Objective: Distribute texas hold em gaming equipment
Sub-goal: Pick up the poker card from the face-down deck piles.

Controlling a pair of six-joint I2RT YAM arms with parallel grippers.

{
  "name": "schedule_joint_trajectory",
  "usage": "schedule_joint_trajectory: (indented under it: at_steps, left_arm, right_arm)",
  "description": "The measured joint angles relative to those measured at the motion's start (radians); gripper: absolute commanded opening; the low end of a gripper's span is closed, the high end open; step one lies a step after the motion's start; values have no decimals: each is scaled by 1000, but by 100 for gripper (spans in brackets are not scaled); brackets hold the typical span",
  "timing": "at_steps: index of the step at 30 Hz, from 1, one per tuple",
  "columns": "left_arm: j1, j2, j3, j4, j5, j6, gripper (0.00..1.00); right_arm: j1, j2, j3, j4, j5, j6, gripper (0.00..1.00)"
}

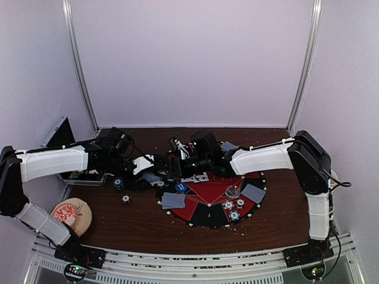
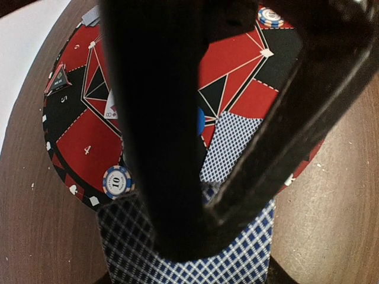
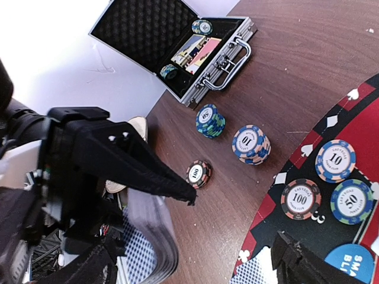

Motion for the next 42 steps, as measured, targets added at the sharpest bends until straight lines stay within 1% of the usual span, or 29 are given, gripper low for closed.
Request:
schedule_joint_trajectory:
  at_steps: [8,14,17,25,29,32,35,37,42]
  left_arm:
    - [0,3,0,-11,-1,0,54]
    - [0,17,0,-10,0,0,54]
    - [0,24,0,-11,0,0,54]
    - [0,26,0,-11,-1,0,54]
    - [0,28,0,-13,-1,0,54]
    - [0,28,0,-11,-2,0,54]
    - [1,28,0,-6,-7,-3,54]
    - [2,28,0,-4,-11,-6,54]
    - [2,32,0,-4,-14,-8,54]
  right_arm:
    - [8,97,60,29,-19,68,85]
    - [11,147,116,41,-39,115,78]
    - [13,163,142,32,-44,121,73]
    - [14,163,146,-7,-35,107,60]
    - [11,130,101,0,-28,97,54]
    - [0,102,75,-4,-26,88,52]
    - [-10,85,61,-9,-26,82,48]
    - [-13,79,57,-11,-26,76,42]
    - [-15,54,23,19,-43,80,19]
